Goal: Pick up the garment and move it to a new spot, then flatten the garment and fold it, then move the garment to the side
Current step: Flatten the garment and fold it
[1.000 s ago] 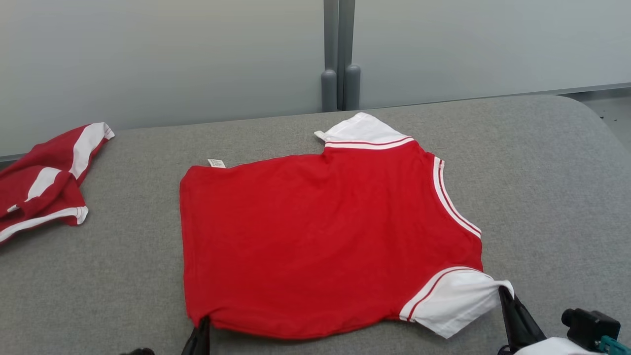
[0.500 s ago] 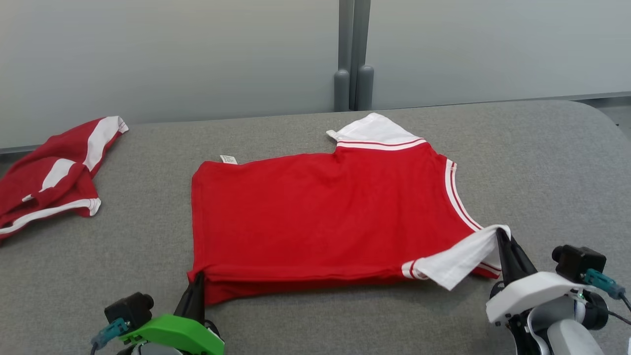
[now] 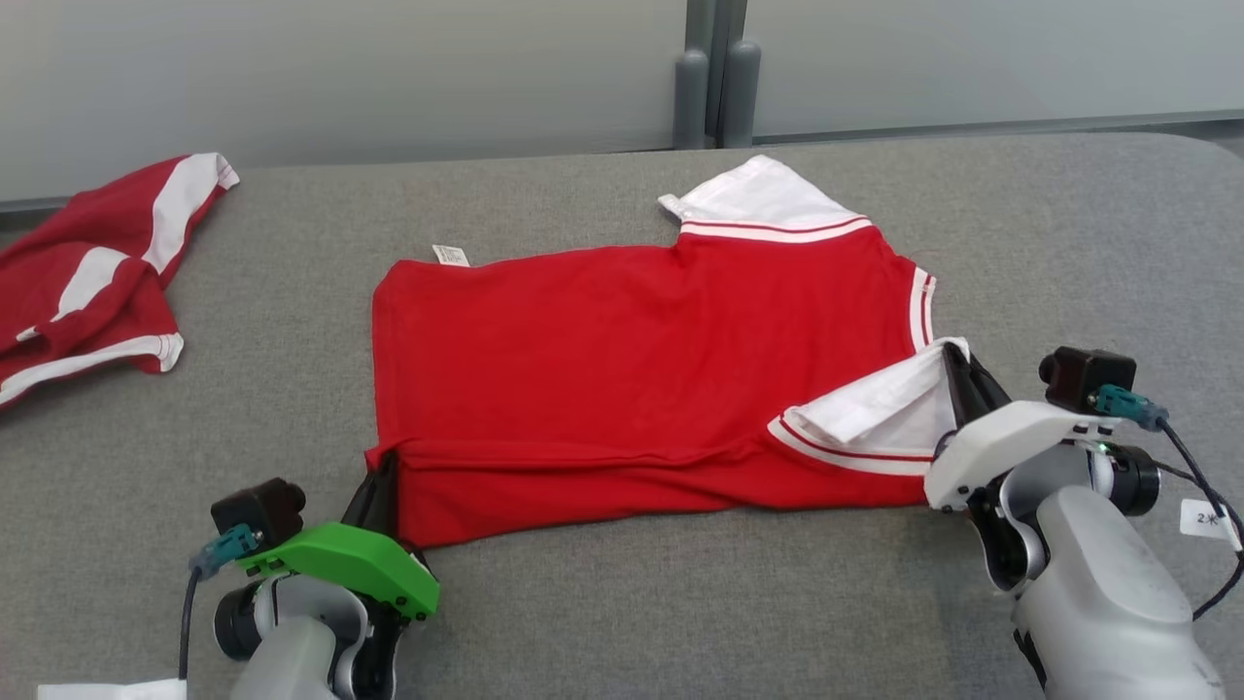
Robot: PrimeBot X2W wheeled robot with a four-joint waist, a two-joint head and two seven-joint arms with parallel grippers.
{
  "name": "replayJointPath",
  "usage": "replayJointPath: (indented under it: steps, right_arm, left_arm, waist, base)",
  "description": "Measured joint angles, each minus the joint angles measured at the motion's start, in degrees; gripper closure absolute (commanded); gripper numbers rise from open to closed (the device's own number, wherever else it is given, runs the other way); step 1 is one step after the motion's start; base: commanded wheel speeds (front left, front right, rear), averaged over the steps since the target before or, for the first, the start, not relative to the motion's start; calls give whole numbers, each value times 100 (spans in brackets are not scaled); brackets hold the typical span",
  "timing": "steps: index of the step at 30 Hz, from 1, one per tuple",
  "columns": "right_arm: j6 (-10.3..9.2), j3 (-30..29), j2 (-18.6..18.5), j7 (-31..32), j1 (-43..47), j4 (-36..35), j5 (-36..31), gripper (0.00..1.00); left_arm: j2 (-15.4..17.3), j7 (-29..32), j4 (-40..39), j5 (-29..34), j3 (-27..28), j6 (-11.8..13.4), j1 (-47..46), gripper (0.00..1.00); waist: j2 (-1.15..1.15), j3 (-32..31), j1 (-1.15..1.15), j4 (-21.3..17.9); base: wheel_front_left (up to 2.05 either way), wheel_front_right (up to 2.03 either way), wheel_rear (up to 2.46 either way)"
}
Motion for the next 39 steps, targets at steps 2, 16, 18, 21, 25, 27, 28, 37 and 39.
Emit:
replayJointPath:
  steps: [2, 16, 18, 21, 25, 27, 28, 37, 39]
  right_arm:
    - [0, 74, -24, -32, -263, 348, -10, 100]
    - [0, 416, -56, -388, -1509, 2040, 62, 31]
    - [0, 370, -68, -453, -1641, 2199, 98, 0]
    - [0, 328, -90, -508, -1785, 2430, 103, 0]
    - [0, 237, -116, -578, -1958, 2554, 102, 0]
    - [0, 203, -101, -589, -2009, 2547, 102, 0]
    - [0, 181, -96, -603, -2011, 2530, 103, 0]
    - [0, -149, -138, -611, -1635, 1634, 35, 0]
    - [0, -269, -149, -611, -1438, 1351, -5, 0]
  left_arm:
    - [-2, -37, 126, 30, -52, -20, -143, 100]
    - [-10, -224, 641, 111, -416, -65, -726, 95]
    - [-8, -247, 664, 111, -459, -67, -752, 60]
    - [-3, -281, 656, 126, -520, -68, -805, 0]
    - [27, -308, 608, 130, -580, -68, -807, 0]
    - [60, -334, 547, 142, -597, -68, -807, 0]
    - [78, -347, 515, 147, -601, -68, -805, 0]
    - [271, -368, 126, 157, -517, -68, -459, 0]
    - [320, -375, -9, 187, -486, -43, -317, 0]
  waist:
    - [0, 112, 0, 17]
    - [0, 544, 0, 180]
    - [0, 558, 0, 195]
    - [0, 572, 0, 217]
    - [0, 570, 0, 237]
    - [0, 555, 0, 239]
    - [0, 544, 0, 238]
    - [0, 362, 0, 197]
    - [0, 295, 0, 182]
  base:
    - [0, 0, 0]
    - [0, 0, 0]
    - [0, 0, 0]
    - [0, 0, 0]
    - [0, 0, 0]
    - [0, 0, 0]
    - [0, 0, 0]
    - [0, 0, 0]
    - [0, 0, 0]
